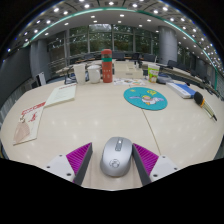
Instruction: Arrange mouse
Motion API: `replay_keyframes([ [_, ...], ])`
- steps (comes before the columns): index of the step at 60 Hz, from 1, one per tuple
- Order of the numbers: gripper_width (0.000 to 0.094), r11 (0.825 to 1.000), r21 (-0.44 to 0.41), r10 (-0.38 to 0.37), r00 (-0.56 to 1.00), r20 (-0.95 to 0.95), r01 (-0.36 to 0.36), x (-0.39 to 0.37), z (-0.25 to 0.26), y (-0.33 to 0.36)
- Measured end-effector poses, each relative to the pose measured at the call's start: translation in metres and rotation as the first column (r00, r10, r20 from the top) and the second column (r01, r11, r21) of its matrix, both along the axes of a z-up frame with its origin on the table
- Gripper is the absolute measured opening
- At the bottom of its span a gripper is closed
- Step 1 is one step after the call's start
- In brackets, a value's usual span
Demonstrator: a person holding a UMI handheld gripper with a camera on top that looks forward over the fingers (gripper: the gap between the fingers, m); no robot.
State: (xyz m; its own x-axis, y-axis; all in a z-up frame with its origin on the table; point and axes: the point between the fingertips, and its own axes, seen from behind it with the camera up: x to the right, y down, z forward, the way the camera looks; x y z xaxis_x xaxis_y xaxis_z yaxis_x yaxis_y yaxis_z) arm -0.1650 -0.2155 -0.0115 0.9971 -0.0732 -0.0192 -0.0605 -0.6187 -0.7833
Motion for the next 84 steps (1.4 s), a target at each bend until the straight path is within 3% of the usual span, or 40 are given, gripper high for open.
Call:
replay_keyframes([
  [6,0.068,1.0,-0.003,-0.001,0.999,0.047,0.001,0.003,-0.002,0.006],
  [10,0.0487,1.0,-0.005,-0.01,0.999,0.047,0.01,0.004,-0.002,0.007],
  [24,0.036,0.999,-0.037,0.008,0.997,0.082,-0.005,0.005,-0.001,0.009],
  [33,0.0343,0.997,-0.047,0.058,0.994,0.09,-0.054,0.001,0.013,0.019],
  [42,0.0343,0.99,0.084,0.106,0.991,0.081,-0.113,0.001,0.093,0.066],
  [50,0.0343,0.964,0.232,0.126,0.991,0.046,-0.133,0.024,0.177,0.137],
  [56,0.0342,0.952,0.283,0.118,0.993,0.023,-0.119,0.059,0.205,0.189],
  [63,0.0342,0.963,0.255,0.084,0.996,0.027,-0.088,0.111,0.174,0.242],
  [74,0.0341,0.995,0.097,0.037,0.999,-0.021,-0.034,0.165,0.064,0.276],
  [80,0.0354,0.998,0.05,0.038,0.999,-0.017,-0.037,0.179,0.026,0.281],
  [84,0.0415,0.999,0.022,0.041,0.999,-0.001,-0.041,0.184,0.01,0.281],
])
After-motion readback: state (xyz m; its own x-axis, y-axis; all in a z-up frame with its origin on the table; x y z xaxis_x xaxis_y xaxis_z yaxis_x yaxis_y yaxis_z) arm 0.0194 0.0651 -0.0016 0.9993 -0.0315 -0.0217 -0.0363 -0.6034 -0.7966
